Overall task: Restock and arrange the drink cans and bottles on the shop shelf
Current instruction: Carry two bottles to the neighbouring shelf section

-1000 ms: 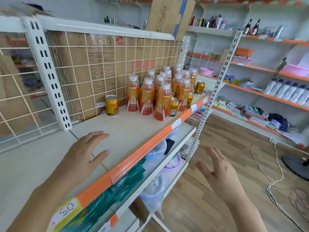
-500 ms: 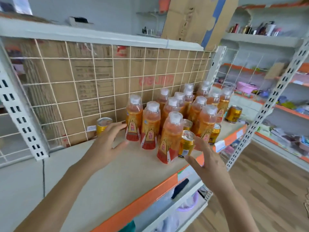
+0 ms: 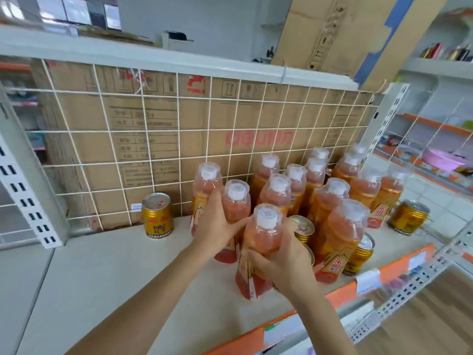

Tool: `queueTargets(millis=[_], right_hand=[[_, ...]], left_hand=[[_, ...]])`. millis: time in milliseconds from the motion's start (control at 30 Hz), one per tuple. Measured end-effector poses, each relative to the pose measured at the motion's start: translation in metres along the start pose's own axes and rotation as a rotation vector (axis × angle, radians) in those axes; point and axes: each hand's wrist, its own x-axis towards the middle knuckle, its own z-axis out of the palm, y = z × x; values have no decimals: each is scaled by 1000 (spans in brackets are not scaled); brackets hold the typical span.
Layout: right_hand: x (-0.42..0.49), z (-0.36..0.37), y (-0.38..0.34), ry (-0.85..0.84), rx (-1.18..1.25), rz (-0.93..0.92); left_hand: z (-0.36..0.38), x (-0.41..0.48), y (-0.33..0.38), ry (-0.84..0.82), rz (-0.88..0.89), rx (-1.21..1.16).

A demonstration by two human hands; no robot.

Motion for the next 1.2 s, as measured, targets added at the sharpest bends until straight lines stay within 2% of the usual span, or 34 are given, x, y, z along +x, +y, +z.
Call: queueTargets(millis=[133, 367, 533, 767, 1000, 1200], right_hand=[[0, 0, -3, -5, -16, -47], [-3, 32, -16, -119, 193, -98], [-8, 75, -59, -230, 320, -138], [-33, 150, -150, -345, 370, -259], [-66, 223, -239, -475, 342, -372], [-90, 279, -305, -566, 398, -465]], left_hand=[[-13, -11, -1, -59, 6, -15], [-69, -54, -13, -33, -63, -55], [-135, -102, -23, 97, -152, 14], [-244, -185, -33, 236, -265, 50], [-333, -265, -44, 418, -283, 170], [-382, -310, -49, 526, -235, 385]])
